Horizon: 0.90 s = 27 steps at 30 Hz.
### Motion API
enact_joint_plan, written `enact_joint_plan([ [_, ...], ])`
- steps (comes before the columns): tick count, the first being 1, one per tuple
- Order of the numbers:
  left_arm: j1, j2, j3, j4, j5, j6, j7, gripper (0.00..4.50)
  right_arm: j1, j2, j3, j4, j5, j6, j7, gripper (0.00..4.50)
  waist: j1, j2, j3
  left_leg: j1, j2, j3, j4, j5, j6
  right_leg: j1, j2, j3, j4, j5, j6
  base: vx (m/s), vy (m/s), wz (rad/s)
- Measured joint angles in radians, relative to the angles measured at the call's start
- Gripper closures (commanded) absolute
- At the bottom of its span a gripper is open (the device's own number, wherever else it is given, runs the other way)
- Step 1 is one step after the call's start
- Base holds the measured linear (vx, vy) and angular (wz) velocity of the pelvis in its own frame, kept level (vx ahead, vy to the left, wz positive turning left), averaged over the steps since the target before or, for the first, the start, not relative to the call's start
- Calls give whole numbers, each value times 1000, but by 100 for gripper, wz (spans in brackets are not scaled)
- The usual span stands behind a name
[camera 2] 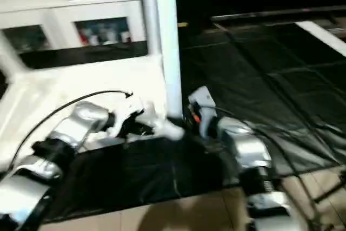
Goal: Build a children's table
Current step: Rotate leg to tighten
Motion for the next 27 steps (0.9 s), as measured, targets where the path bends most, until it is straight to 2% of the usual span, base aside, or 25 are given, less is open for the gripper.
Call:
enact_joint_plan([
  [2,-12,-39,23,10,0,30,93,450,-34,50,-20,33,-29,2,-134,252,-7,0,0,-1,0,0,0,0,0,-1,0,0,-1,0,0,0,0,0],
  [5,-20,-67,32,10,0,47,153,450,-57,79,-33,53,-41,4,-229,252,-7,-2,1,-1,0,0,-3,-1,1,-1,0,0,-1,0,0,0,0,0],
  [10,-19,-72,39,-5,-1,62,166,450,-63,93,-40,55,-47,-1,-261,252,-3,-3,0,-1,0,-1,-11,2,5,-3,1,0,-1,0,-1,0,0,0],
  [12,-12,-70,39,-17,-2,64,166,450,-62,94,-40,58,-52,-14,-259,196,-4,-3,0,-2,0,0,-11,2,6,-4,1,0,-1,2,-5,0,0,0],
  [16,5,-59,39,-36,-10,56,159,450,-41,91,-39,55,-49,-33,-228,169,-6,-3,0,-2,0,0,-11,2,6,-4,1,0,-1,2,-5,0,0,0],
  [22,20,-30,37,-53,-12,35,91,450,26,35,-32,-19,-6,-38,-96,124,-3,-3,0,-4,1,0,-12,2,6,-6,1,0,-1,1,-5,0,0,0],
  [23,24,-21,35,-53,-17,25,73,450,33,17,-31,-29,12,-25,-62,103,-2,-3,1,-4,1,0,-13,2,7,-6,1,0,-1,1,-5,0,0,0],
  [27,36,14,20,-50,-34,-26,-2,450,67,-86,-17,-81,56,3,101,81,2,-2,1,-5,0,0,-12,1,7,-6,0,0,-1,1,-5,0,0,0],
])
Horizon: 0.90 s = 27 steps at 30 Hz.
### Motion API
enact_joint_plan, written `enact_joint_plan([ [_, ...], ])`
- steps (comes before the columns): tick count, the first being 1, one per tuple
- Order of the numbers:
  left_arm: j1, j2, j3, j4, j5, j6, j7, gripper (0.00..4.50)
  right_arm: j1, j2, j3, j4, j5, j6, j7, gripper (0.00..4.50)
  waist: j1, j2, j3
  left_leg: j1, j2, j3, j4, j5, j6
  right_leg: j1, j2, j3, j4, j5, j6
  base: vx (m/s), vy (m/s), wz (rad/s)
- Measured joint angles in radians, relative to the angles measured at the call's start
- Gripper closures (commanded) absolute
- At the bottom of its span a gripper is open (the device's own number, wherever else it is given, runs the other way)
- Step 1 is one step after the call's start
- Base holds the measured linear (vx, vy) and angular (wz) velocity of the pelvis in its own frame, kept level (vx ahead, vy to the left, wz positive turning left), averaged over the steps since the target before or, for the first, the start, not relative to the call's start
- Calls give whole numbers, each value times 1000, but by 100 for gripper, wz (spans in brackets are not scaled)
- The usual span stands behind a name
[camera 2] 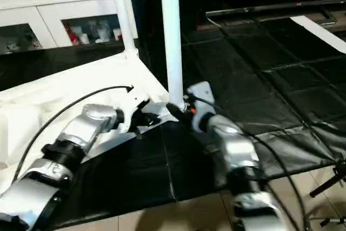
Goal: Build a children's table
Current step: Rotate leg to tighten
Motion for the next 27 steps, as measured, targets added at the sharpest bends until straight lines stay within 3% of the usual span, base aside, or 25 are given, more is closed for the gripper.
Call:
enact_joint_plan([
  [7,20,61,-33,1,-14,-92,-190,450,11,-170,32,-34,40,-32,306,26,28,0,0,-2,1,0,2,0,0,-1,0,0,1,0,-1,0,0,0],
  [10,22,76,-61,-1,-14,-132,-248,450,6,-202,52,-40,43,-70,387,26,50,0,0,-2,1,0,3,0,0,-1,0,0,1,0,-1,0,0,0],
  [17,30,117,-111,-14,-12,-207,-396,450,-45,-262,101,19,72,-136,628,26,80,-1,1,-3,0,0,4,0,0,-2,-1,0,2,1,-1,0,0,0],
  [27,45,133,-161,-62,-5,-259,-475,450,-92,-234,170,127,61,-193,744,114,96,-3,0,-4,0,0,6,0,0,-2,-2,0,3,1,-1,0,0,0],
])
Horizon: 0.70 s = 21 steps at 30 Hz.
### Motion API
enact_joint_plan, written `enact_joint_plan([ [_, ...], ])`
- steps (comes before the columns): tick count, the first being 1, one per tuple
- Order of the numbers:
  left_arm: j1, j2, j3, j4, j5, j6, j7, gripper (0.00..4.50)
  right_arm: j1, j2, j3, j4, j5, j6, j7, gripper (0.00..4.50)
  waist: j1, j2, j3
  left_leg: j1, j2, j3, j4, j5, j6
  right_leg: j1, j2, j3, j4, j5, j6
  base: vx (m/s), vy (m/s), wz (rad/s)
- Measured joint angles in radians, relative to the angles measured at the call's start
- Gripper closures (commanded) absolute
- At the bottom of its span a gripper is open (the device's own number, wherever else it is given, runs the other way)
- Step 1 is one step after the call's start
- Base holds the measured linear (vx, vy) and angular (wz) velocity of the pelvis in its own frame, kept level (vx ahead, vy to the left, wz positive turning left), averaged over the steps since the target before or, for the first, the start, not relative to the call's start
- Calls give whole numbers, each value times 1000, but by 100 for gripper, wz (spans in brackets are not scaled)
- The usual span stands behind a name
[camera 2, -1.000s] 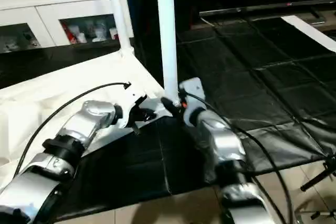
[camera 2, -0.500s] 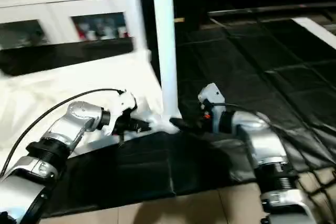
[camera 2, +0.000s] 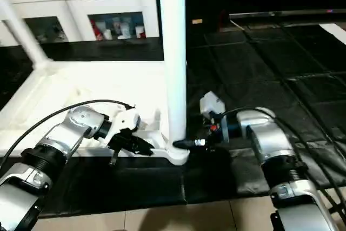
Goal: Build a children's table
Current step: Rotate leg to tighten
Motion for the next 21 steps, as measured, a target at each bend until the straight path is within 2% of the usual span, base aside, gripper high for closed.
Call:
enact_joint_plan([
  [4,0,0,-8,-1,1,-7,-3,450,-9,2,18,24,-1,-13,43,136,5,0,0,0,0,0,0,0,0,0,0,0,0,0,0,0,0,0],
  [6,0,0,-11,-1,1,-10,-6,450,-16,2,20,31,-2,-14,57,166,7,0,0,0,0,0,0,0,0,0,0,0,0,0,0,0,0,0],
  [10,-1,3,-17,-1,1,-14,-16,450,-22,2,30,43,-4,-28,73,189,9,0,0,0,0,0,0,0,0,0,0,0,0,0,0,0,0,0],
  [11,-1,3,-17,-1,1,-14,-19,450,-26,3,34,54,-4,-32,78,207,10,0,0,0,0,0,0,0,0,0,0,0,0,0,0,0,0,0],
  [14,-1,3,-18,-1,1,-15,-21,450,-26,4,37,65,-5,-35,83,216,10,0,0,0,0,0,1,0,0,0,0,0,1,0,0,0,0,0],
  [17,-1,3,-18,-1,1,-15,-21,450,-27,5,37,69,-4,-44,85,245,10,0,0,0,0,0,1,0,0,0,0,0,1,0,0,0,0,0],
  [21,-1,3,-18,-1,1,-14,-22,450,-28,5,37,69,-5,-46,86,255,10,0,-1,0,0,0,1,0,0,0,0,0,1,0,0,0,0,0],
])
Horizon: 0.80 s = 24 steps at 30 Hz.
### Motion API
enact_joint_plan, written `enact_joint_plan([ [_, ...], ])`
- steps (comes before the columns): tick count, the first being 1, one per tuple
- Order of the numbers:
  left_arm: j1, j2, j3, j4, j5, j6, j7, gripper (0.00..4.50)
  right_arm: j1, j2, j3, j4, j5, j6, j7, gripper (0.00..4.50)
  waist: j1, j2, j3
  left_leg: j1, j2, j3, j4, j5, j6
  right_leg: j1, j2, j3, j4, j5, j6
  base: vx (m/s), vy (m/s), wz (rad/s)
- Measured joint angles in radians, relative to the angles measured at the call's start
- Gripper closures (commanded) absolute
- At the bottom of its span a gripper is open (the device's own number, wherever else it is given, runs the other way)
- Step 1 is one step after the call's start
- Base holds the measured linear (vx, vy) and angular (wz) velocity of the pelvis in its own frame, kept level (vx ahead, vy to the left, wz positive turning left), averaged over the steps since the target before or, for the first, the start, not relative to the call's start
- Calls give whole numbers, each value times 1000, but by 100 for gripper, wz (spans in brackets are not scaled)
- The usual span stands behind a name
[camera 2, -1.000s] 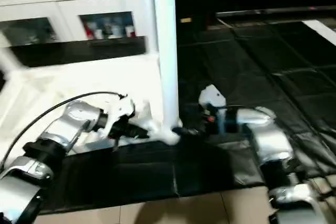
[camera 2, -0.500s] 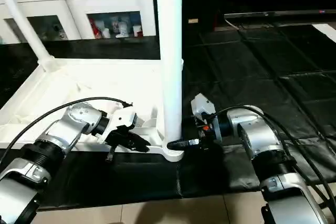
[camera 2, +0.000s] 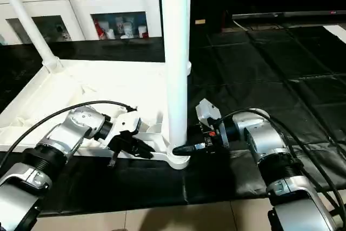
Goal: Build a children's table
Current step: Rotate leg to tighten
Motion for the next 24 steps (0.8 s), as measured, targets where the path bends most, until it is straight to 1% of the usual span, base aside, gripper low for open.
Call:
enact_joint_plan([
  [5,-3,0,0,2,0,1,0,450,1,0,0,-5,1,11,0,256,0,0,0,0,0,0,0,0,0,0,0,0,0,0,0,0,0,0],
  [7,-4,-2,1,2,-2,11,0,450,15,0,-5,-26,3,24,-10,256,1,1,-1,0,0,0,0,0,0,0,0,0,0,0,0,0,0,0],
  [10,-7,-7,4,3,-4,46,7,450,51,18,-20,-82,6,71,-68,256,-2,2,-1,1,0,0,0,0,0,0,0,0,1,0,0,0,0,0],
  [11,-12,-9,14,8,0,69,29,450,63,29,-25,-106,2,106,-123,256,-4,3,-2,3,0,0,0,1,-1,1,1,0,2,1,-1,0,0,0],
  [13,-25,-13,29,28,11,106,73,450,74,57,-47,-131,-13,150,-220,256,-10,3,-2,6,1,1,1,3,-2,2,1,1,3,0,1,0,0,0],
  [14,-30,-14,39,38,20,121,100,450,75,79,-58,-133,-20,167,-274,256,-22,3,-2,8,0,1,1,4,-5,4,1,1,3,0,2,0,0,0],
  [16,-32,-19,44,44,27,135,129,450,77,91,-63,-139,-26,184,-328,256,-36,3,-2,10,-1,1,1,4,-8,6,1,0,2,0,3,0,0,0],
  [17,-32,-28,56,53,28,147,160,450,78,107,-71,-149,-40,201,-385,256,-45,3,-2,11,-1,1,1,4,-7,8,2,-1,0,0,3,0,0,0],
  [19,-45,-50,84,80,32,180,258,450,77,174,-110,-158,-75,242,-551,256,-67,3,-2,11,-1,1,1,5,-7,9,3,-2,-4,0,3,0,0,0],
  [20,-54,-66,98,92,37,205,311,450,73,210,-127,-161,-93,261,-646,256,-84,3,-2,10,-1,-1,3,5,-7,10,2,-4,-6,0,3,0,0,0],
  [22,-69,-109,125,114,38,249,406,450,58,264,-154,-153,-120,284,-800,257,-105,4,-2,9,-2,-1,6,5,-7,11,2,-5,-9,0,3,0,0,0],
  [23,-76,-136,137,119,38,274,463,450,40,291,-167,-138,-140,292,-884,257,-117,4,-2,8,-2,-2,6,5,-7,12,2,-7,-15,1,4,0,0,0],
  [24,-79,-155,150,124,38,288,501,450,27,311,-178,-123,-149,295,-939,257,-124,6,-2,7,-1,-3,5,5,-6,13,2,-10,-22,1,4,0,0,0],
])
